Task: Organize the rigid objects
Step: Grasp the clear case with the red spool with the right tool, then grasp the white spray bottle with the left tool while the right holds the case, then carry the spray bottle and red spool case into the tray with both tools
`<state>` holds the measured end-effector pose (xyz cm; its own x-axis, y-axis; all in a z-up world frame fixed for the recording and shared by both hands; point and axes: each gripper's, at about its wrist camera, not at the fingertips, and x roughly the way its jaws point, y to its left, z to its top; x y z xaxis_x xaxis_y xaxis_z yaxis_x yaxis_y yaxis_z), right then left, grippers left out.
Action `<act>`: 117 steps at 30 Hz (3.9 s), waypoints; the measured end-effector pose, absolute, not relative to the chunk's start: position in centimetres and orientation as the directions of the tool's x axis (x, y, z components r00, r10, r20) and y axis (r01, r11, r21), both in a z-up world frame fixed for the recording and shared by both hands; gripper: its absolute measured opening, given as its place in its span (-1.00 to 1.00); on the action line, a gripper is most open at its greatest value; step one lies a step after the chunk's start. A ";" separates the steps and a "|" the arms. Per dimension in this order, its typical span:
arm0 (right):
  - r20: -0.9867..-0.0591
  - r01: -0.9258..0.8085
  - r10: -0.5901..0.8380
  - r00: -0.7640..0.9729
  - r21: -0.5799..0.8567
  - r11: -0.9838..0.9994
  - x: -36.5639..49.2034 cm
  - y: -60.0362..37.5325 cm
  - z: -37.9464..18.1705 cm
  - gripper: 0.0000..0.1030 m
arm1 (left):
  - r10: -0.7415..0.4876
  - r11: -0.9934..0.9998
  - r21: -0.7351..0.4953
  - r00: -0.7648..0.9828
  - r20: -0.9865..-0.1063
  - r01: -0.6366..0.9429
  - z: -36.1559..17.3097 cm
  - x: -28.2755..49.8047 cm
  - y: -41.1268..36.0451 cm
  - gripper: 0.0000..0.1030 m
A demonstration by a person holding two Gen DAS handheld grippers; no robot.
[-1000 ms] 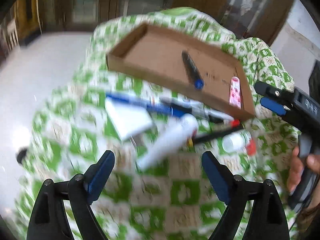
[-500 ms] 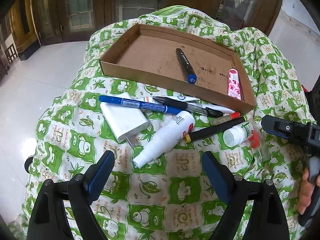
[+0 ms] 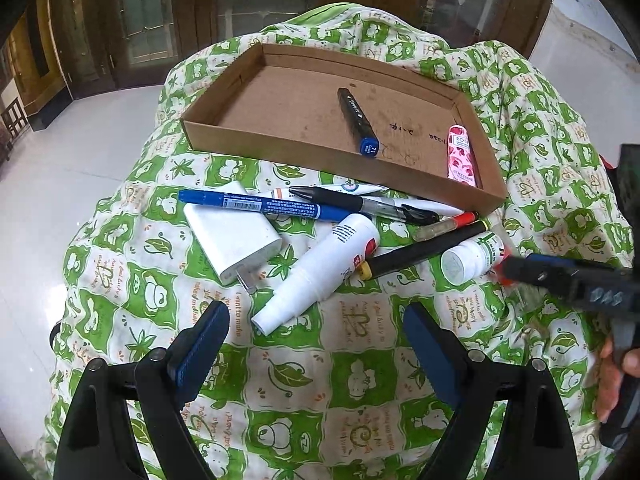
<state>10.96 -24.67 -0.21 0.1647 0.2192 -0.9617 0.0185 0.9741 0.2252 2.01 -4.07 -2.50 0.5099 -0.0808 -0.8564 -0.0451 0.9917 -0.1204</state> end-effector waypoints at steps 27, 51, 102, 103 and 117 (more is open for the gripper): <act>-0.883 0.005 0.468 0.039 0.469 0.883 11.5 -23.6 -2.5 -0.72 | -0.085 0.996 -0.083 0.469 -0.879 0.025 -3.7 5.7 -4.9 0.30; -0.869 -0.044 0.492 0.043 0.491 0.870 11.1 -22.6 -1.8 -0.72 | -0.117 0.993 -0.121 0.364 -0.924 0.012 -4.7 2.6 -5.8 0.26; -0.854 -0.064 0.504 0.126 0.500 0.864 11.3 -22.7 -0.6 -0.73 | -0.162 0.984 -0.178 0.443 -0.882 0.007 -3.4 2.5 -4.9 -0.40; -0.854 -0.063 0.505 0.129 0.501 0.863 11.3 -22.8 -0.6 -0.73 | -0.162 0.984 -0.180 0.447 -0.880 0.003 -3.1 2.5 -4.7 -0.40; -0.843 -0.056 0.501 0.198 0.500 0.864 11.5 -24.1 1.0 -0.73 | -0.073 0.992 -0.117 0.513 -0.855 -0.053 0.5 5.0 -3.5 -0.40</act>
